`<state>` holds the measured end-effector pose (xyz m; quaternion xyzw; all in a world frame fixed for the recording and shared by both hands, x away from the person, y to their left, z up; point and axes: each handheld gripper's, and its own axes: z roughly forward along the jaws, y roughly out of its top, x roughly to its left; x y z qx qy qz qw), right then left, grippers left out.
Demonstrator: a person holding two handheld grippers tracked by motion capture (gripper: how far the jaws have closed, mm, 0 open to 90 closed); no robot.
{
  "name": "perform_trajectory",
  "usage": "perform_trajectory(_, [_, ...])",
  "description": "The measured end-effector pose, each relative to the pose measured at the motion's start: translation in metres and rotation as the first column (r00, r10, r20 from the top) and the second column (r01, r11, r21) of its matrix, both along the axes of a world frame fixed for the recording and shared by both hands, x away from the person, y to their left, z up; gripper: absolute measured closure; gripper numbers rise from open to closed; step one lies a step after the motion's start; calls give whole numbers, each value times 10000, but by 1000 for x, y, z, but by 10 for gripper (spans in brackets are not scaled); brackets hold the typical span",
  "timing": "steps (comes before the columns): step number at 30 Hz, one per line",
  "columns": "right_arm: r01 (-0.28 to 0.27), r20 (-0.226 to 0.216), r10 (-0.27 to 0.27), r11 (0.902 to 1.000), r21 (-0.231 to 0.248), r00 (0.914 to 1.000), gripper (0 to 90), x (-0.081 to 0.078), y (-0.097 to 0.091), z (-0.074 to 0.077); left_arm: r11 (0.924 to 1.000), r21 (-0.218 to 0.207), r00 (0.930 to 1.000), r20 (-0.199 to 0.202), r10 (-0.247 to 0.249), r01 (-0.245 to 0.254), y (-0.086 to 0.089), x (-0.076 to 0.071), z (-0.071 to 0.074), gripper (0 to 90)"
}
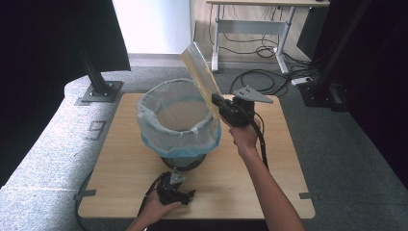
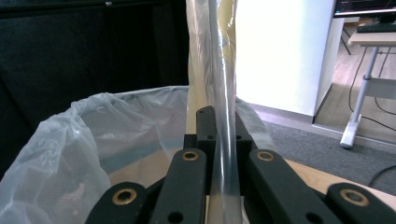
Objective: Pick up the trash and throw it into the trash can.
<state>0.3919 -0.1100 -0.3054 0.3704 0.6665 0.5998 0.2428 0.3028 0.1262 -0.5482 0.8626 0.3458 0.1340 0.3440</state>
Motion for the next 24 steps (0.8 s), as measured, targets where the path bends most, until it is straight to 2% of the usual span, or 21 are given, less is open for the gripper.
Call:
perform_trajectory(4, [-224, 0, 224, 9996, -198, 9997, 877, 10, 22, 2, 10000, -4, 10000, 1, -10, 10, 0, 0, 0, 147])
perform_trajectory(12, [-466, -87, 465, 9987, -205, 9989, 877, 19, 45, 2, 10000, 7, 10000, -21, -43, 43, 0, -1, 0, 147])
perform_trajectory(22, [-684, -12, 684, 9973, -270, 9977, 871, 22, 61, 4, 10000, 12, 10000, -20, -51, 51, 0, -1, 0, 147])
perform_trajectory(24, [-673, 9, 674, 9970, -375, 9977, 814, 23, 61, 3, 10000, 3, 10000, -2, -43, 43, 0, -1, 0, 147])
